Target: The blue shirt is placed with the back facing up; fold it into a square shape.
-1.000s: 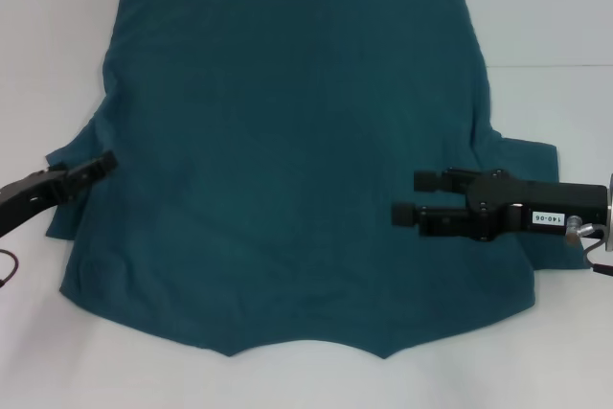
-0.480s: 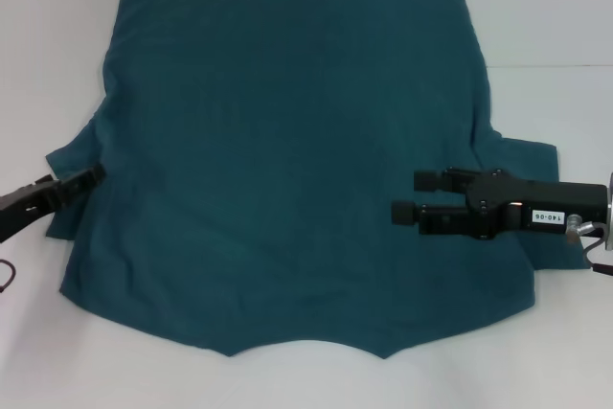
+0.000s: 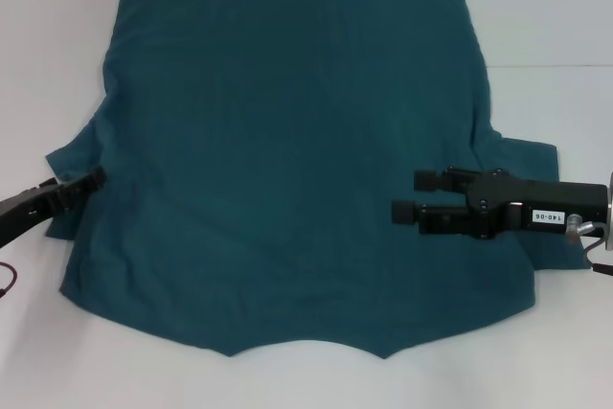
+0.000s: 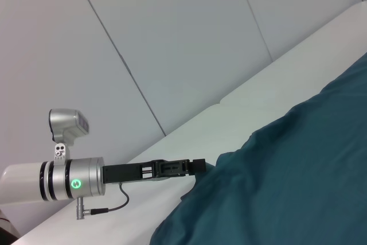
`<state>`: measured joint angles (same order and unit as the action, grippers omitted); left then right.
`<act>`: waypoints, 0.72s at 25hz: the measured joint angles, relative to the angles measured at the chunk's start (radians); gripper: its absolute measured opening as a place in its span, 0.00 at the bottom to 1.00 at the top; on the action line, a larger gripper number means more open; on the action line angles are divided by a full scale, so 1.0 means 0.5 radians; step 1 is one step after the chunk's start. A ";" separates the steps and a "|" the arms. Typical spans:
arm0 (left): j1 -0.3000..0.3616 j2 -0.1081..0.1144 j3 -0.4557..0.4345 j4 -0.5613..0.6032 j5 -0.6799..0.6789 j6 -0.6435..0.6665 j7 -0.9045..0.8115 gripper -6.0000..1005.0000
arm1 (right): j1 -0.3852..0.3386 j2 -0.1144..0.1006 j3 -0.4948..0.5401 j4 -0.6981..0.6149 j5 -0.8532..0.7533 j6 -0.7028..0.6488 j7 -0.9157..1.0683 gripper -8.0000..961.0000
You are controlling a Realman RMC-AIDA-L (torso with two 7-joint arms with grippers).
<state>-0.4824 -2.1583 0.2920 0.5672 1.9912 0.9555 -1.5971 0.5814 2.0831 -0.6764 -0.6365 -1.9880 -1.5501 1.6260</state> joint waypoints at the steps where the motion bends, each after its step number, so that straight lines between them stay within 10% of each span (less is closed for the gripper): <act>1: -0.001 0.000 0.000 0.000 0.002 -0.015 -0.002 0.93 | 0.000 0.000 0.000 0.000 0.000 -0.001 0.000 0.97; 18: -0.008 -0.003 0.054 0.001 0.009 -0.091 -0.017 0.32 | 0.000 0.003 0.003 0.000 0.018 0.002 -0.001 0.97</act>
<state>-0.4863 -2.1598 0.3191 0.5679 1.9956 0.9102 -1.6059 0.5814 2.0847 -0.6748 -0.6365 -1.9790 -1.5492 1.6254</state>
